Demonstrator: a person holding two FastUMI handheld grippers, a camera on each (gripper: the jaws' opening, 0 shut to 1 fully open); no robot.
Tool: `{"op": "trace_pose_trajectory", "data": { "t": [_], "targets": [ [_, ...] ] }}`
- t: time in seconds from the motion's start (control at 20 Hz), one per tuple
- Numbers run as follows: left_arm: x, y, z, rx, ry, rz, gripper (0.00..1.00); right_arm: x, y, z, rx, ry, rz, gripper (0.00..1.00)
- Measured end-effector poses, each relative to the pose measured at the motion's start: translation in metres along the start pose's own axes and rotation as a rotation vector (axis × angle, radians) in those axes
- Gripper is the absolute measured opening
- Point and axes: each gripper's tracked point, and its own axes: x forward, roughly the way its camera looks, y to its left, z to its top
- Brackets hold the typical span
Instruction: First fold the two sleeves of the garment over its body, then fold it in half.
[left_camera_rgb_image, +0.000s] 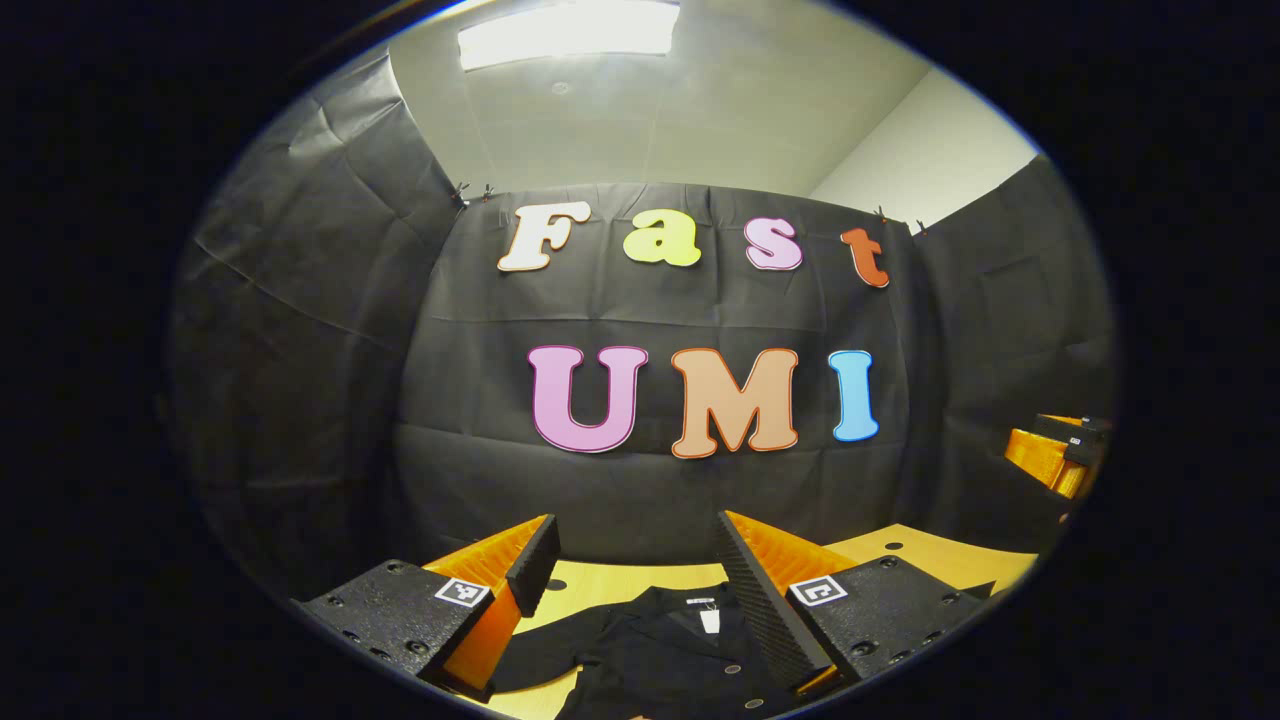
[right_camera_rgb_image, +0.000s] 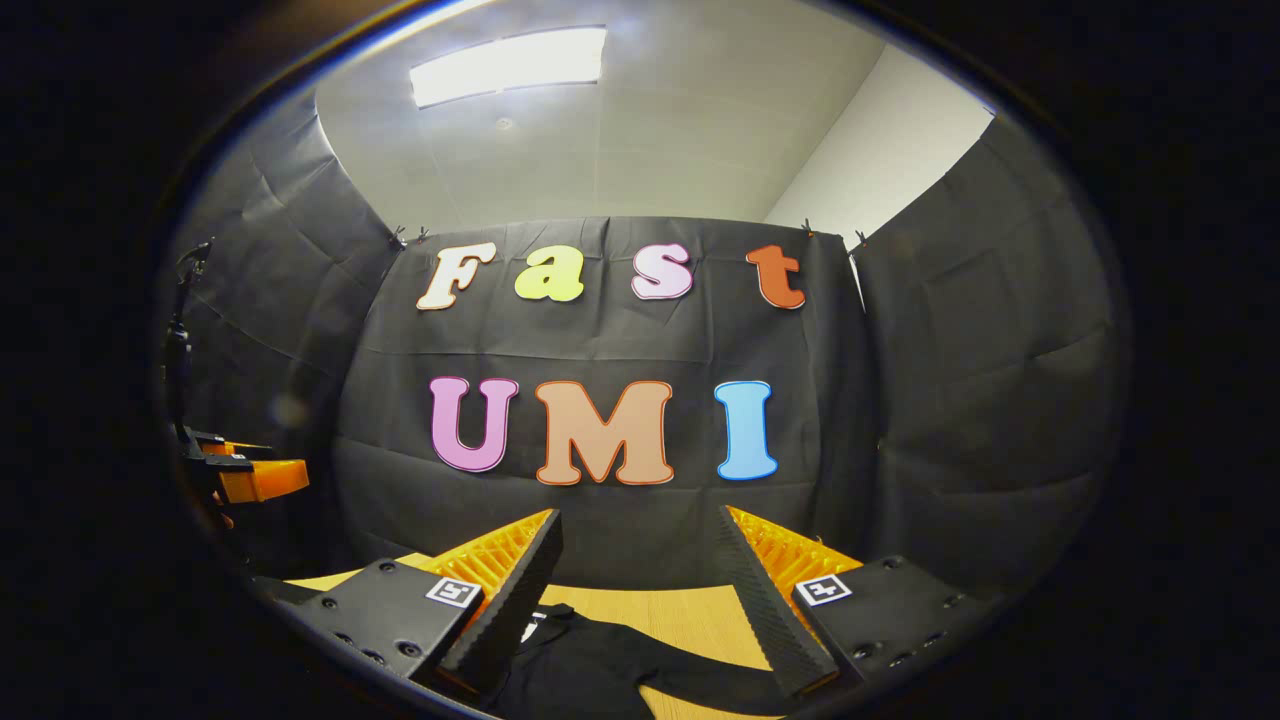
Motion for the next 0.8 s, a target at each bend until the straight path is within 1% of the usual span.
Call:
{"op": "trace_pose_trajectory", "data": {
  "t": [0.3,0.35,0.55,0.8],
  "targets": [
    [0.004,-0.002,0.004,0.005,-0.005,-0.009,0.93,0.002,-0.003,-0.009,0.007,0.025,-0.005,0.98],
    [0.006,-0.001,0.003,0.004,-0.004,-0.009,0.92,0.0,-0.004,-0.009,0.006,0.027,-0.008,0.96],
    [0.004,-0.003,0.001,-0.001,0.001,-0.015,0.92,-0.004,-0.008,-0.007,0.0,0.017,-0.02,0.99],
    [0.0,0.001,0.001,-0.002,0.003,-0.013,0.92,-0.006,-0.01,-0.01,0.007,0.023,-0.032,0.98]
  ]
}}
